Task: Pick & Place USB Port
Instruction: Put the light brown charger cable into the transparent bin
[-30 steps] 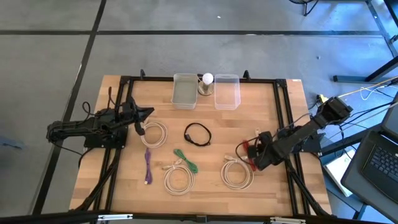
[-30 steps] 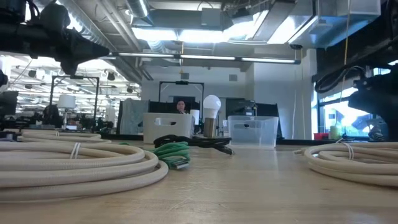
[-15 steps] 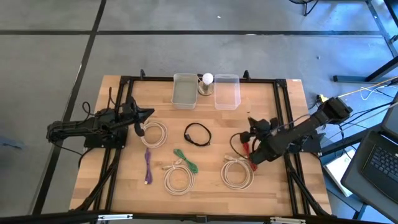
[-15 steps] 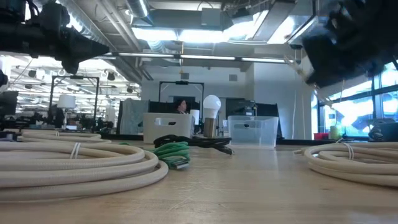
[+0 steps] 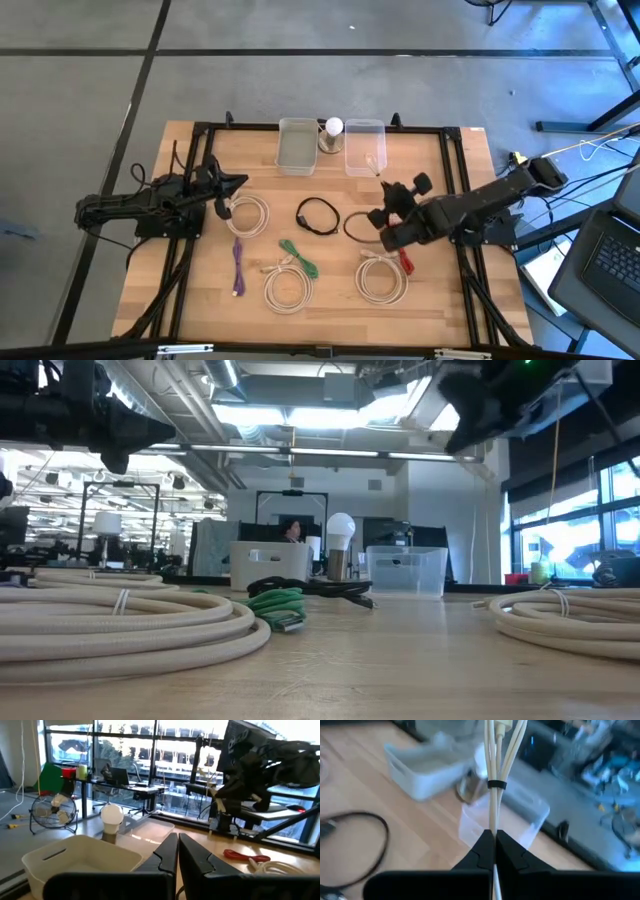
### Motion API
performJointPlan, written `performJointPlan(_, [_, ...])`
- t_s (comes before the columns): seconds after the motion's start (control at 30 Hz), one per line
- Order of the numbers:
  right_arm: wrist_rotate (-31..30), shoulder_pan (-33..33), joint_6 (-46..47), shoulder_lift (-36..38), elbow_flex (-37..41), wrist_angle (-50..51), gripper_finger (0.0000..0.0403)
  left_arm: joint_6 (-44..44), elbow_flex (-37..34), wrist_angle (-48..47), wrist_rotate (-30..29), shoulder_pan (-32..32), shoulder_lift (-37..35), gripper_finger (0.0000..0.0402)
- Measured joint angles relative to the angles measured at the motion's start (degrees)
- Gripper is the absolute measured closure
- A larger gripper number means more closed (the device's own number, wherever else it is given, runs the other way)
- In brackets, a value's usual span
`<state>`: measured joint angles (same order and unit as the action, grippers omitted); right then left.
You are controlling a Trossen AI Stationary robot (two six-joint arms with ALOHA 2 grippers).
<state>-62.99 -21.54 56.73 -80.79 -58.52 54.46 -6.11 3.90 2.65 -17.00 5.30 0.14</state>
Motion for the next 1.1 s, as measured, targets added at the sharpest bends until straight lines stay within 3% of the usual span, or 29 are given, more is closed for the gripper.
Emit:
performJointPlan(0.23, [11.36, 10.25, -13.12, -0.02, 0.0, -3.77, 0.0403, -1.35, 0.0, 2.93, 0.46, 0.0, 0.0, 0.0396])
performJointPlan(0.43, [26.17, 21.69, -33.38, 0.15, 0.0, -16.84, 0.0403, -1.22, 0.0, 4.48, 0.2, 0.04, 0.0, 0.0397])
performJointPlan(0.57, [33.57, 31.05, -40.66, 0.26, 0.0, -22.87, 0.0403, -2.2, 0.0, 3.25, 0.8, 0.04, 0.0, 0.0398])
performJointPlan(0.7, [40.08, 39.24, -42.2, 0.26, 0.0, -26.28, 0.0403, -3.68, 0.0, 1.98, 2.21, 0.02, 0.0, 0.0398])
performJointPlan(0.87, [47.1, 44.65, -42.03, 0.26, 0.0, -34.79, 0.0403, -4.13, 0.0, 1.62, 1.81, 0.02, 0.0, 0.0398])
performJointPlan(1.03, [48.01, 46.98, -40.58, 0.26, 0.0, -40.98, 0.0403, -3.82, 0.0, 1.69, 1.53, 0.02, 0.0, 0.0398])
performJointPlan(1.1, [45.77, 47.7, -37.21, 0.26, 0.0, -41.58, 0.0403, -3.82, 0.0, 1.65, 1.53, 0.02, 0.0, 0.0398])
